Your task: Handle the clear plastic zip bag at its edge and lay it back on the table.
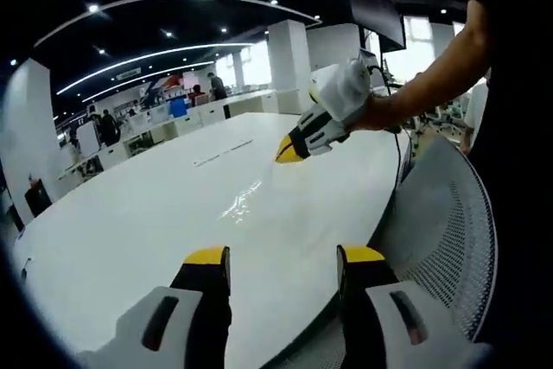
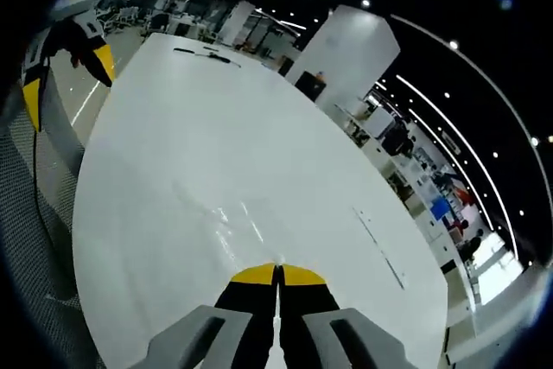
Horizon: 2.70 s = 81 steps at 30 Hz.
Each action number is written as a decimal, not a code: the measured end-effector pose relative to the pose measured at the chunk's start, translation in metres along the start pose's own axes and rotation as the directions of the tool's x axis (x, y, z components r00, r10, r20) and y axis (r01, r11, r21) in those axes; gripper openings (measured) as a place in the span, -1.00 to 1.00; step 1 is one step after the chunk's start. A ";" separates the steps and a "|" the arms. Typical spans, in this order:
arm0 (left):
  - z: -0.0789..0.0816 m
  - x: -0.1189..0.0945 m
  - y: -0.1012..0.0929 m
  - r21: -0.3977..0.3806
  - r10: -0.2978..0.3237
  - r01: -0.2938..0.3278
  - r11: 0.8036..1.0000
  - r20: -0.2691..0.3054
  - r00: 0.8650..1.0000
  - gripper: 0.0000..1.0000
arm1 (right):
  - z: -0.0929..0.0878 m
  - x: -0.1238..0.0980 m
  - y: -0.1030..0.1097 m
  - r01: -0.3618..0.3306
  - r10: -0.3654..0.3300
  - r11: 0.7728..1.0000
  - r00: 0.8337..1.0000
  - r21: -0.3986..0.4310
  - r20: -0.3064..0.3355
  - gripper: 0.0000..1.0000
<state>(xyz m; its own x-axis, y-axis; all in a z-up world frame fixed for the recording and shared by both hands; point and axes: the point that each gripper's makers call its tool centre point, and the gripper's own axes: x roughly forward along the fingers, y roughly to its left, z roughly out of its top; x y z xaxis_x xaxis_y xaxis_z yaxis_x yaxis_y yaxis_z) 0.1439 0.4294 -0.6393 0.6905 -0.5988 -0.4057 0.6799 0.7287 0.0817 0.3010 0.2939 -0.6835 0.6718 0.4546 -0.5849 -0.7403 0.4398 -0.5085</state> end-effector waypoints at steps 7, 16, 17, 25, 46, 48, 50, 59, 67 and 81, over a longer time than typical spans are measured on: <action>-0.010 -0.003 0.001 -0.015 0.004 -0.005 1.000 -0.024 1.000 0.01 | -0.003 0.013 -0.003 0.031 -0.031 0.999 0.999 0.010 -0.028 -1.00; -0.018 0.002 0.000 -0.052 0.002 -0.003 0.999 -0.020 1.000 0.03 | -0.011 -0.002 0.016 0.004 -0.004 1.000 0.999 0.007 -0.033 -1.00; -0.019 0.002 0.000 -0.051 0.001 -0.002 0.999 -0.021 1.000 0.03 | -0.012 -0.003 0.018 0.004 -0.004 1.000 0.999 0.006 -0.036 -1.00; -0.018 0.002 -0.003 -0.053 -0.006 0.005 0.999 -0.015 1.000 0.05 | -0.030 -0.005 0.035 0.011 -0.011 1.000 0.996 -0.003 -0.084 -1.00; -0.015 0.000 -0.001 -0.048 0.017 -0.016 0.999 0.004 1.000 0.02 | -0.030 0.007 0.028 0.033 -0.024 0.995 0.996 0.098 -0.091 -1.00; -0.014 0.000 -0.001 -0.053 0.017 -0.017 0.998 0.006 1.000 0.03 | -0.030 0.007 0.029 0.034 -0.025 0.995 0.996 0.098 -0.088 -1.00; -0.014 0.000 -0.001 -0.054 0.016 -0.016 0.998 0.005 1.000 0.02 | -0.029 0.007 0.030 0.031 -0.022 0.994 0.996 0.102 -0.087 -1.00; -0.014 0.000 -0.001 -0.047 0.013 -0.013 0.999 0.004 1.000 0.02 | -0.032 -0.003 0.040 0.004 0.007 0.992 0.996 0.126 -0.086 -1.00; -0.014 0.000 -0.002 -0.044 0.010 -0.010 0.999 0.001 1.000 0.01 | -0.040 -0.015 0.068 -0.041 0.053 0.992 0.993 0.119 -0.102 -1.00; -0.014 -0.001 0.000 -0.041 0.011 -0.011 0.999 0.003 1.000 0.01 | -0.047 0.008 0.071 -0.057 0.078 0.987 0.987 0.148 -0.142 -1.00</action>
<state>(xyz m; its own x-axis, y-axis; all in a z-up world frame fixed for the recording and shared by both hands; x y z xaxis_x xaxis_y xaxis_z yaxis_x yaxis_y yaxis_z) 0.1398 0.4352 -0.6514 0.6990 -0.5913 -0.4022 0.6614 0.7484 0.0491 0.2529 0.2921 -0.7539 0.6014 0.3727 -0.7067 -0.7652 0.5233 -0.3752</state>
